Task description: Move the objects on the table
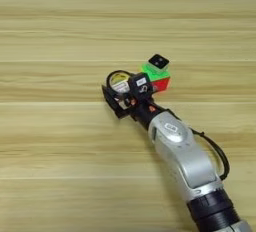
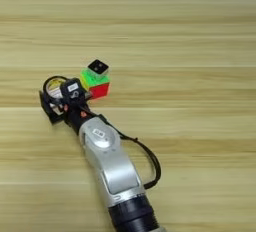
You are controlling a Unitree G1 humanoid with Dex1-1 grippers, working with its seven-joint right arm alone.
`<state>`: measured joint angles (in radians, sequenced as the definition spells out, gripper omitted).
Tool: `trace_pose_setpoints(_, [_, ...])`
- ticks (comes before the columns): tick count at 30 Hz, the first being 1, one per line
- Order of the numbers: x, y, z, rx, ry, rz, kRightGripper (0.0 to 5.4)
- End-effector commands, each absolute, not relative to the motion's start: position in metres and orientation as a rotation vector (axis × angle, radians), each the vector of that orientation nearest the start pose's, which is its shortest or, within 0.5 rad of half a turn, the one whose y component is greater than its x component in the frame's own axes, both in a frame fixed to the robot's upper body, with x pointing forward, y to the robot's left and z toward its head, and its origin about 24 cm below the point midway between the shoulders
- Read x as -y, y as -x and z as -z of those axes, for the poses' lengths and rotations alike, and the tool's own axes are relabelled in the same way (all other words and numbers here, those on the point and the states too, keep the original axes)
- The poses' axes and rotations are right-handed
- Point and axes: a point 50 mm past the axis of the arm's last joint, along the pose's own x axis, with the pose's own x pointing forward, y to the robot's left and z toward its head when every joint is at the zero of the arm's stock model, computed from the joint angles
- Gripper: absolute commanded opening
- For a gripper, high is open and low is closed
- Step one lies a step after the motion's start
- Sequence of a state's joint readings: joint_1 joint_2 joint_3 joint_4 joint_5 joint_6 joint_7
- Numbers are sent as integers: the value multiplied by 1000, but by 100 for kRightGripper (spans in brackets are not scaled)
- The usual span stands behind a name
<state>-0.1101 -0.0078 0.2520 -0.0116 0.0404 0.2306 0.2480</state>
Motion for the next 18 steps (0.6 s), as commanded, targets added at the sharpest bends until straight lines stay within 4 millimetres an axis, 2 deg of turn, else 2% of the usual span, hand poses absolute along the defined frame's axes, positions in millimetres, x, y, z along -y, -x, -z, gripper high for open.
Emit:
trace_pose_setpoints(1, [61, -275, -71, -9, -3, -565, 404])
trace_pose_setpoints(10, [49, -276, -67, -13, 15, -642, 404])
trace_pose_setpoints(18, [42, -278, -52, -75, 14, -692, 404])
